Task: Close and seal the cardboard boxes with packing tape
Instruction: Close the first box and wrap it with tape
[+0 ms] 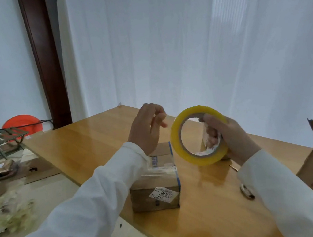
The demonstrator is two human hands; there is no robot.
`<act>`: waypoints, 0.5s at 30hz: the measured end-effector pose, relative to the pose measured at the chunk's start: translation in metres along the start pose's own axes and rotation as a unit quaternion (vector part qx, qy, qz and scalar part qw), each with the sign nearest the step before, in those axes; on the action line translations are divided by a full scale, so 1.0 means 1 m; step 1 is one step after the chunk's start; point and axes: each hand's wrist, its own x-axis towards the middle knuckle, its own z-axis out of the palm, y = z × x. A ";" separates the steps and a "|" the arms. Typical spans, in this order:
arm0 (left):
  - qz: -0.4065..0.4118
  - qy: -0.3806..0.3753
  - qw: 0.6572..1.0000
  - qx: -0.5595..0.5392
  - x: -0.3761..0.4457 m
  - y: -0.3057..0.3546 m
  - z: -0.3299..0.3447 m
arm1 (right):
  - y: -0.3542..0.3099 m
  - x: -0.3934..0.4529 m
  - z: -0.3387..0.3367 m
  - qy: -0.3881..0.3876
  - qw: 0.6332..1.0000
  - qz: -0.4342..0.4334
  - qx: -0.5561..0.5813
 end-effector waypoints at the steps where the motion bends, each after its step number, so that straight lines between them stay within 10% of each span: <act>1: -0.049 -0.025 0.998 0.017 -0.007 -0.010 -0.003 | -0.010 0.004 0.003 0.034 0.980 -0.072 -0.184; 4: -0.198 -0.131 0.968 -0.076 -0.026 -0.026 -0.010 | -0.034 0.016 0.016 -0.002 0.873 -0.169 -0.458; 8: -0.366 -0.129 0.871 -0.302 -0.021 -0.021 -0.027 | -0.051 0.033 0.036 -0.072 0.847 -0.210 -0.482; 15: -0.519 -0.117 0.755 -0.384 -0.019 -0.026 -0.043 | -0.057 0.052 0.065 -0.102 0.816 -0.261 -0.506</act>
